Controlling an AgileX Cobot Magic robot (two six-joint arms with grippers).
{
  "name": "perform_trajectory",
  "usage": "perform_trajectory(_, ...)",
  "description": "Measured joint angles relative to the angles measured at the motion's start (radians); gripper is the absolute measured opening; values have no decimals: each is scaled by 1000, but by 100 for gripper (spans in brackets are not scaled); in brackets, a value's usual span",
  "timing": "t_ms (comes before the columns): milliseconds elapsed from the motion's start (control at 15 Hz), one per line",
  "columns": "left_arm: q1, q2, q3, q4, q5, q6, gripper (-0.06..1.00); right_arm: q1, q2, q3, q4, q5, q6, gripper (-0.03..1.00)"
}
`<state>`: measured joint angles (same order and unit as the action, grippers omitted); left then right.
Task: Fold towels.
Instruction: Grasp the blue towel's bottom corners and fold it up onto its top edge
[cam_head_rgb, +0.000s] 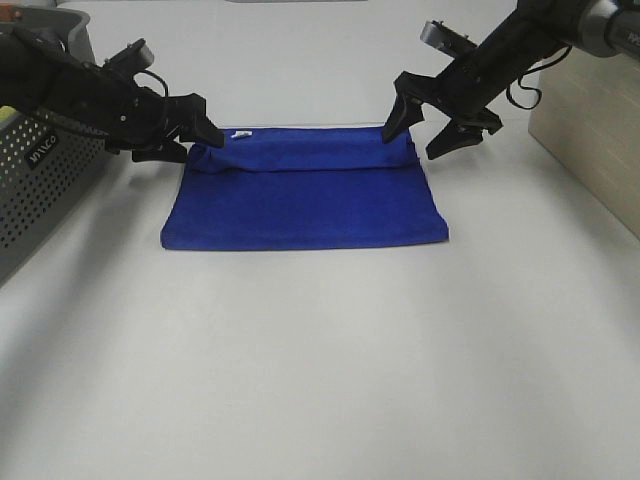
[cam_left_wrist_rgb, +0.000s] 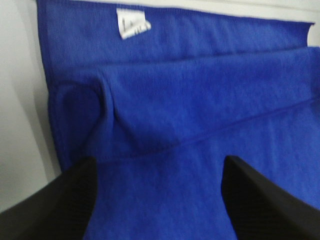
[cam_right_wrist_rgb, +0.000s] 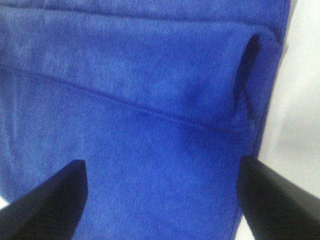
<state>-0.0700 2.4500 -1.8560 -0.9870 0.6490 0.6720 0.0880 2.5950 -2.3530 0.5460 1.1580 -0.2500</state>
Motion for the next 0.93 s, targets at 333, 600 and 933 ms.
perform_trajectory(333,-1,-2,-2,158,222,-289,67,-27,-4,0,-6,45,78,76)
perform_trajectory(600,-1,-109,94,227,200,-314,67,-27,-107,173,-35,50,71,76)
perform_trajectory(933,-2,-213,364,224,36,-317,67,-27,-163,341,-23,58,20,76)
